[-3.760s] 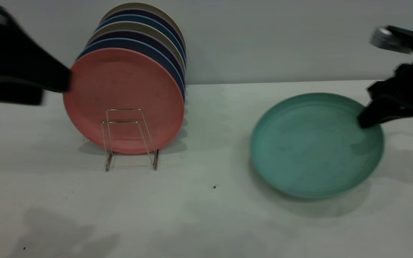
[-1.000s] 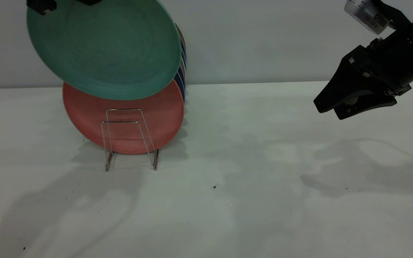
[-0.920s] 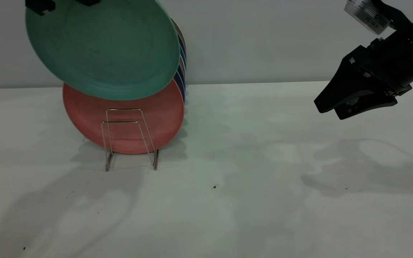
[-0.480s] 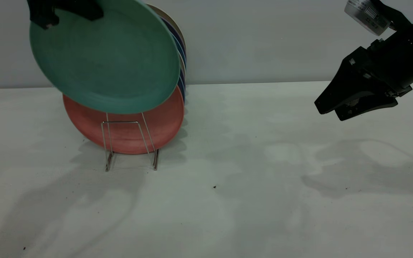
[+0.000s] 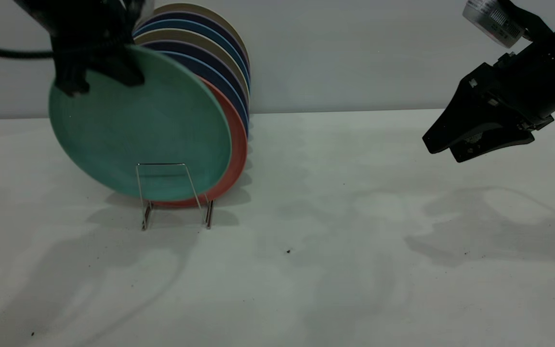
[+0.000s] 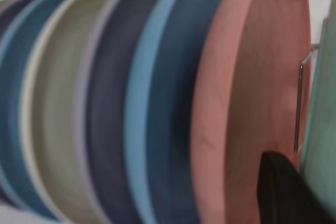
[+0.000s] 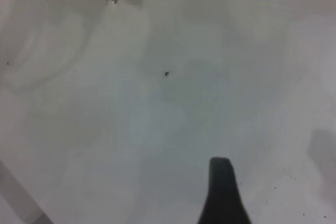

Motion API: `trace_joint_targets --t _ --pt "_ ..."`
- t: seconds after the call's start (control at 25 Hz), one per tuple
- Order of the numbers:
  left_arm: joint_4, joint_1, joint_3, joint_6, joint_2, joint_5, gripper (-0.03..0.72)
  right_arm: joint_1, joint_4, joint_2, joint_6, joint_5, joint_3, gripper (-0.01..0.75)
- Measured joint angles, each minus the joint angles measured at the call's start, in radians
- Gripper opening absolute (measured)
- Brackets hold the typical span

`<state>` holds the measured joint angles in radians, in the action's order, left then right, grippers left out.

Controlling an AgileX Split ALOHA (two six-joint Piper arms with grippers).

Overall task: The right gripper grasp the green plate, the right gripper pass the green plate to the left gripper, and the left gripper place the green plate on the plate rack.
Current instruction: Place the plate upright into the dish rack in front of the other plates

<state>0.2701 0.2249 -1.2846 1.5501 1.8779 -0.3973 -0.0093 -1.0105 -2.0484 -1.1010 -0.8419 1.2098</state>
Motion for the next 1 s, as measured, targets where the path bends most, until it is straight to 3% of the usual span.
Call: trace_joint_targets --t 0.28,0.52,0.64,0.84,1.0 --pt "-0.001 0.0 0.0 0.0 0.035 0.008 0.147 0.0 0.0 0.0 0.001 0.001 0.0 0.567" --pt "0.001 0.0 -0.001 0.0 0.035 0.0 0.378 0.0 0.001 0.0 0.003 0.012 0.0 0.567" --pt "0.002 0.0 -0.001 0.0 0.023 0.0 0.456 0.0 0.002 0.0 0.003 0.015 0.0 0.567" --pt "-0.002 0.0 -0.001 0.0 -0.044 -0.015 0.483 0.0 0.003 0.0 0.003 0.016 0.0 0.567" --pt "-0.004 0.0 -0.001 -0.001 -0.12 -0.088 0.484 0.0 0.007 0.0 0.003 0.017 0.0 0.567"
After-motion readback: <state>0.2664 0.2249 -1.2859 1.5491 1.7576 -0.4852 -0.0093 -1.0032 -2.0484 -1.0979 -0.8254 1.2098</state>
